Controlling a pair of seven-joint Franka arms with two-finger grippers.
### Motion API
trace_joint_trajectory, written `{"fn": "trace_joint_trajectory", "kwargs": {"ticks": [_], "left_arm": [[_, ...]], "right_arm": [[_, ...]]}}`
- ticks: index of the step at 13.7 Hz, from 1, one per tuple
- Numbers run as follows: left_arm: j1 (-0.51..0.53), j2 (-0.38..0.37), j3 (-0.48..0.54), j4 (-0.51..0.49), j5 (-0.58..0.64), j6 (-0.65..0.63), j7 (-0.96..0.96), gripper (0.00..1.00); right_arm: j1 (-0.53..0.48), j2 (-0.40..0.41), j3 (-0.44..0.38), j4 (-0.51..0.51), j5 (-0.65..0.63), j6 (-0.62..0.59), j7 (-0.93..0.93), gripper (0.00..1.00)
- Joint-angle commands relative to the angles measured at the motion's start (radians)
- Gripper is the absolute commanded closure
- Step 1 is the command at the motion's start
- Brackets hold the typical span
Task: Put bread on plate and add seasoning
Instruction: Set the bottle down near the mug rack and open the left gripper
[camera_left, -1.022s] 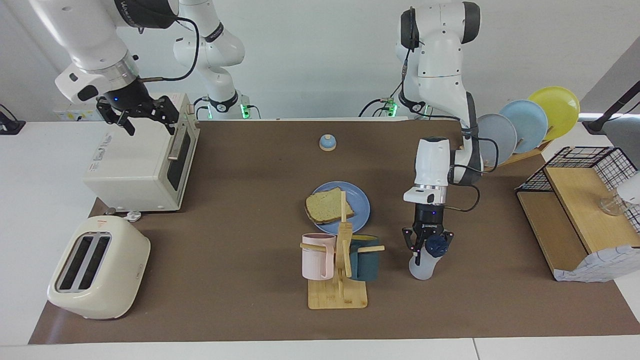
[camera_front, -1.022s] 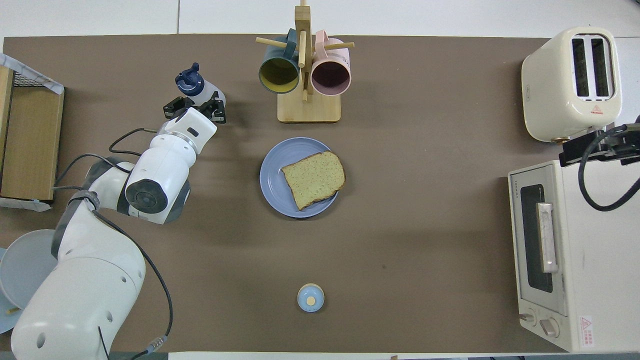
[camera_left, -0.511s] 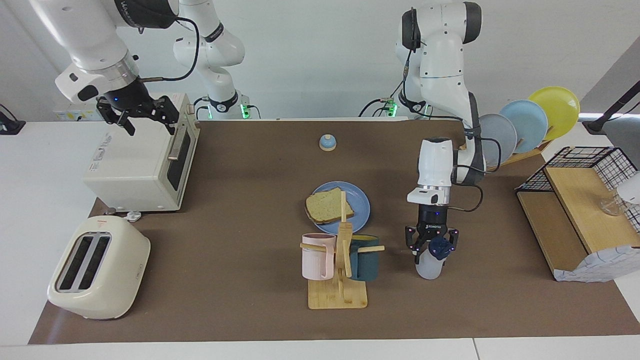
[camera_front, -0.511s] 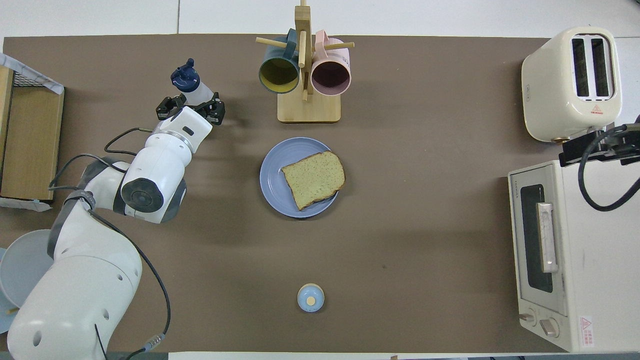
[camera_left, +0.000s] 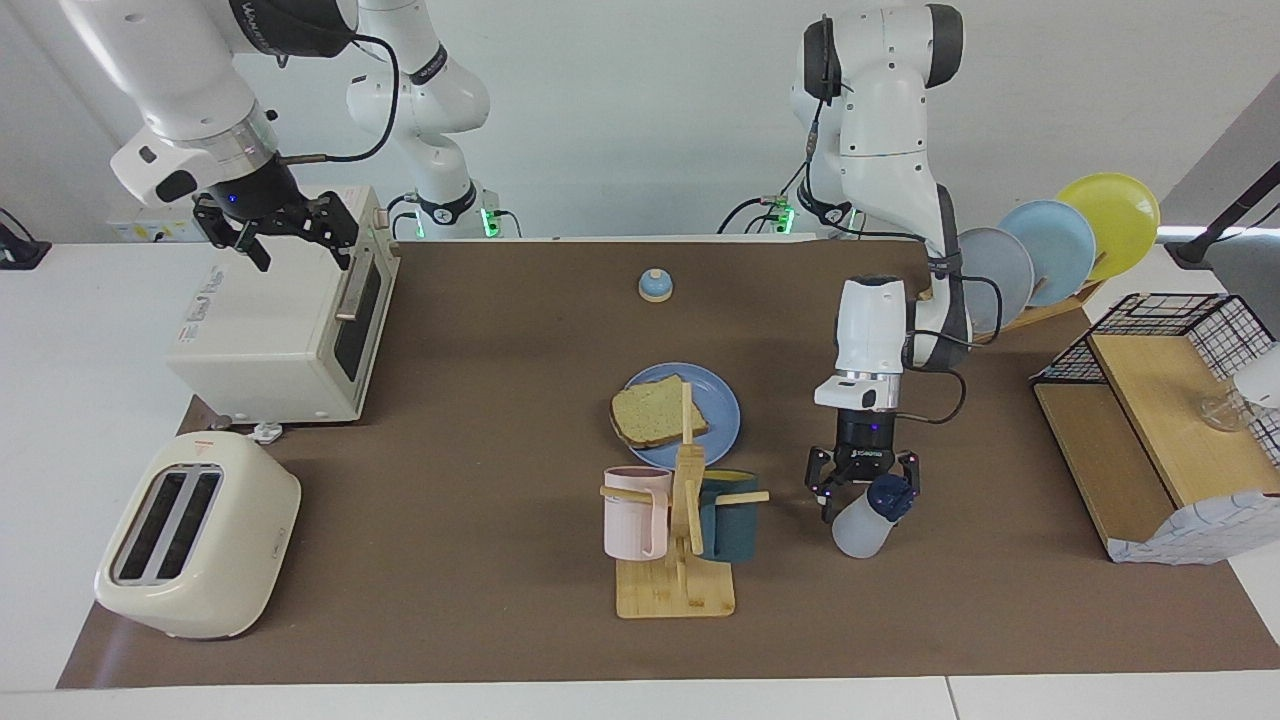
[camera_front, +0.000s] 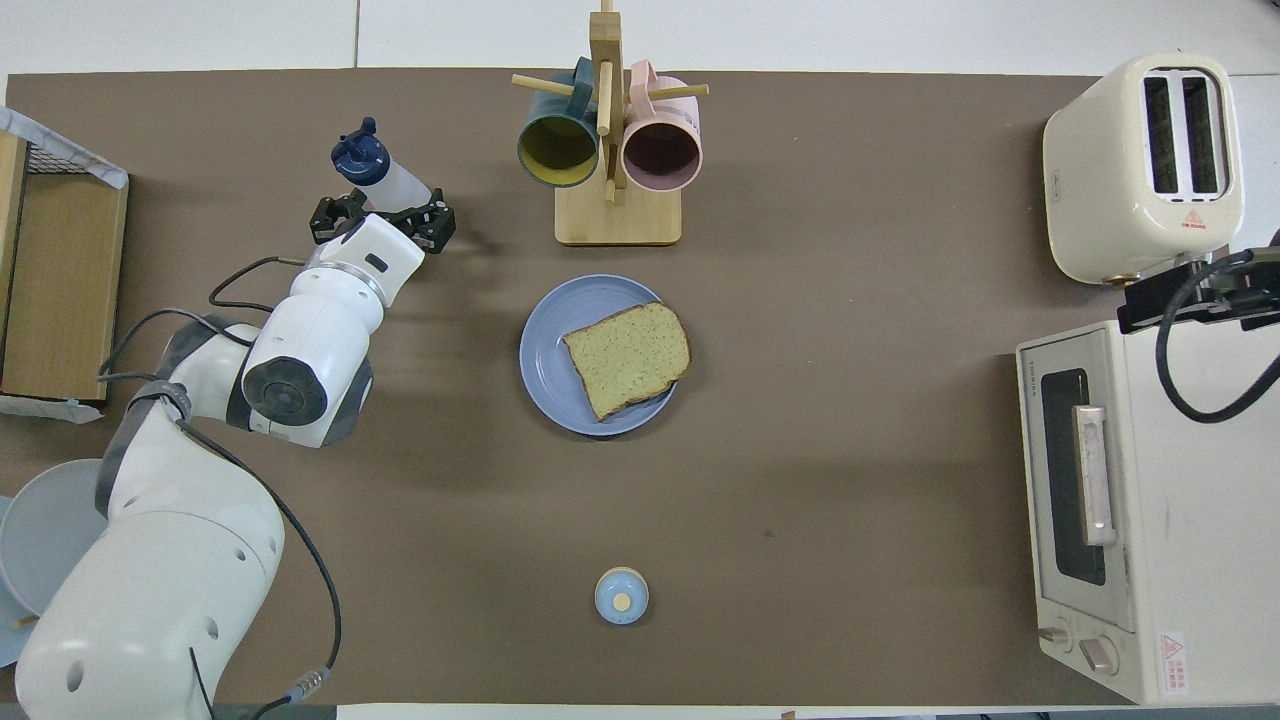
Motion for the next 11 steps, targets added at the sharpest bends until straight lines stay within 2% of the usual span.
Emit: {"fn": "trace_joint_trajectory", "kwargs": {"ticks": [1,4,11], "left_arm": [[0.007,0.006,0.001,-0.020,0.001,0.021,0.001,0.00],[0.009,-0.026,0.001,-0.048,0.001,0.021,0.010,0.00],[-0.030,-0.245,0.001,-0.285,0.001,0.017,0.012,0.00]], "right_arm": [[-0.008,-0.011,0.007,-0.012,-0.002,0.015,-0.023,0.00],[-0.008,-0.011,0.007,-0.013,-0.002,0.012,-0.023,0.00],[-0.007,-0.011,0.007,-0.013,-0.004,0.012,-0.023,0.00]]}}
